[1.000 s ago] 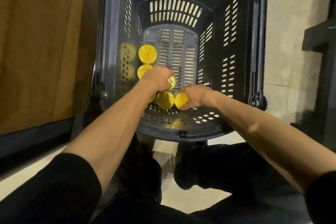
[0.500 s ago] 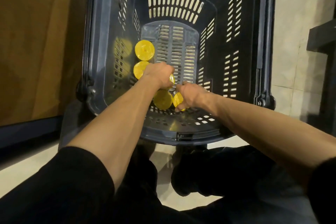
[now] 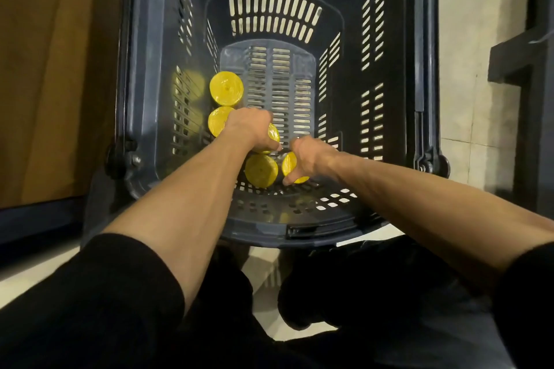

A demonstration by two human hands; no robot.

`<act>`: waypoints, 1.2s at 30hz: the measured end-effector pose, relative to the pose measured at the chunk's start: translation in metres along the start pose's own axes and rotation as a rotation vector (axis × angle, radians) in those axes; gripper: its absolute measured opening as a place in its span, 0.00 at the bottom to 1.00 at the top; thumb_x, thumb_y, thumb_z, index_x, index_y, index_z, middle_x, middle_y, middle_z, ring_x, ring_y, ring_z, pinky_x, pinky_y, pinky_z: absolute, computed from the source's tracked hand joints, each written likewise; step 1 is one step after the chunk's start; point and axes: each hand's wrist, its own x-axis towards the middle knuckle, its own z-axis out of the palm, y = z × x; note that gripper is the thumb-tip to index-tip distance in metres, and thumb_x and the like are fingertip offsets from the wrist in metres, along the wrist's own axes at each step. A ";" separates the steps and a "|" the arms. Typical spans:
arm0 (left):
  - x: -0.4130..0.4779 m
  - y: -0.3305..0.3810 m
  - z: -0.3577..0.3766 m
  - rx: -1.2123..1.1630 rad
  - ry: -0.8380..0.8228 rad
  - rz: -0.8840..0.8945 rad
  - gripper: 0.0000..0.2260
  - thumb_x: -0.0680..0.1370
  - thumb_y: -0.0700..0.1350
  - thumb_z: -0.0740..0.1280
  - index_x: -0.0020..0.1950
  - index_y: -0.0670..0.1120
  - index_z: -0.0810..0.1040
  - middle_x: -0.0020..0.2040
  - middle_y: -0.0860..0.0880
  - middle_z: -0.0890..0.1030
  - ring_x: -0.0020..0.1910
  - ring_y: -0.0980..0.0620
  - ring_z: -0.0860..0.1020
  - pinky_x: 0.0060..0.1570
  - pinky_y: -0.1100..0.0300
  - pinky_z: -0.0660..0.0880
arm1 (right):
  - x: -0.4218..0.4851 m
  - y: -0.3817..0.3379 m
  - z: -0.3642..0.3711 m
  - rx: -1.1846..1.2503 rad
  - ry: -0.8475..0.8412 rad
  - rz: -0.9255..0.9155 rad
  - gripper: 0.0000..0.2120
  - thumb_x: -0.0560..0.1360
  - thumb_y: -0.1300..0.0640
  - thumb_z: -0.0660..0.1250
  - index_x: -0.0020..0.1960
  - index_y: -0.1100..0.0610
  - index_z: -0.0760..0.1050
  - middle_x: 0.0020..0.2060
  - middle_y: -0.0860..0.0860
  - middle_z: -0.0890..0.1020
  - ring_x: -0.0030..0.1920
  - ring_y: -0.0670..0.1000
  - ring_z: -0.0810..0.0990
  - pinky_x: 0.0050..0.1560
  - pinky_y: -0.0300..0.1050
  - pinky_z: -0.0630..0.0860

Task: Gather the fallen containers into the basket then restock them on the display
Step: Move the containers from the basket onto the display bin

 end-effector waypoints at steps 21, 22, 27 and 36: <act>-0.057 0.008 -0.026 -0.249 0.037 -0.110 0.29 0.68 0.59 0.74 0.67 0.50 0.74 0.62 0.44 0.79 0.60 0.41 0.77 0.52 0.51 0.74 | -0.068 0.012 -0.029 0.122 0.072 0.151 0.24 0.64 0.46 0.77 0.55 0.56 0.76 0.48 0.54 0.80 0.44 0.55 0.76 0.41 0.43 0.73; -0.069 0.009 -0.037 -0.293 0.039 -0.128 0.30 0.69 0.60 0.74 0.67 0.50 0.74 0.62 0.44 0.79 0.60 0.41 0.77 0.53 0.51 0.74 | -0.078 0.010 -0.035 0.146 0.082 0.159 0.25 0.64 0.45 0.77 0.56 0.57 0.77 0.49 0.54 0.79 0.45 0.55 0.77 0.42 0.44 0.74; -0.142 0.017 -0.097 -0.442 0.065 -0.214 0.33 0.68 0.61 0.76 0.70 0.52 0.73 0.64 0.44 0.78 0.62 0.41 0.75 0.58 0.50 0.73 | -0.156 -0.012 -0.082 0.253 0.179 0.149 0.27 0.63 0.37 0.74 0.50 0.56 0.73 0.52 0.56 0.77 0.44 0.53 0.74 0.46 0.43 0.73; -0.292 0.045 -0.216 -0.709 0.262 -0.323 0.30 0.68 0.60 0.75 0.67 0.52 0.75 0.61 0.45 0.79 0.60 0.42 0.76 0.55 0.51 0.75 | -0.322 -0.031 -0.171 0.530 0.349 0.089 0.28 0.60 0.45 0.80 0.54 0.56 0.76 0.46 0.51 0.78 0.46 0.53 0.78 0.48 0.49 0.77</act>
